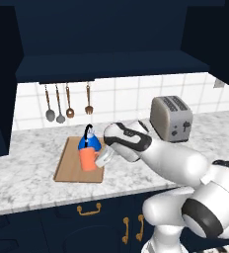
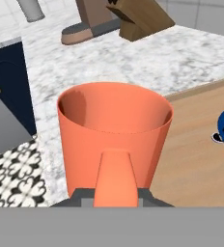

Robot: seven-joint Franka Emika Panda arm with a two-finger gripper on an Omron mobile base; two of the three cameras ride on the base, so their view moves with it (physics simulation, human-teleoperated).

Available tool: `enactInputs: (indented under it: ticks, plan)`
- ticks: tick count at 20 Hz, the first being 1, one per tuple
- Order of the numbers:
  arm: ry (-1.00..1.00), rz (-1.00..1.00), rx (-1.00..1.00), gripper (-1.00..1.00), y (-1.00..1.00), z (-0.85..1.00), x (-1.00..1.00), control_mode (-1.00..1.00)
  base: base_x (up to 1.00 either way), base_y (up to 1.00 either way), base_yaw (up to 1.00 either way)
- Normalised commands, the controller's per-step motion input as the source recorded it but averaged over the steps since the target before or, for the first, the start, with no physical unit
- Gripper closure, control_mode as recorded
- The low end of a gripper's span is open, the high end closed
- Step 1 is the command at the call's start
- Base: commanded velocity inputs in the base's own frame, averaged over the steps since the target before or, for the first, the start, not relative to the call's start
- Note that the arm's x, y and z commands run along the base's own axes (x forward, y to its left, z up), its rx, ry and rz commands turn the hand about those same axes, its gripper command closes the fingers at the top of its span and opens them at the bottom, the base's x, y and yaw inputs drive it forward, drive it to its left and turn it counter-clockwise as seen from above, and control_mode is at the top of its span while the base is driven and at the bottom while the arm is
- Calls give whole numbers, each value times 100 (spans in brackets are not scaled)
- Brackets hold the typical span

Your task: Pick the kettle from the counter and place it on the tray. Then pick the mug from the cabinet and place it on the tray. Then close the cabinet doors.

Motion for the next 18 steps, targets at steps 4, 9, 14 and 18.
enactInputs:
  ticks: [4, 9, 14, 18]
  plan:
    - [0, 0, 0, 100, 18, -36, 28, -100, 0, 0, 0]
    - [0, 0, 0, 100, 19, -41, 23, -100, 0, 0, 0]
    - [0, 0, 0, 100, 15, -34, 35, -100, 0, 0, 0]
    - [-1, 0, 0, 100, 9, -30, 34, -100, 0, 0, 0]
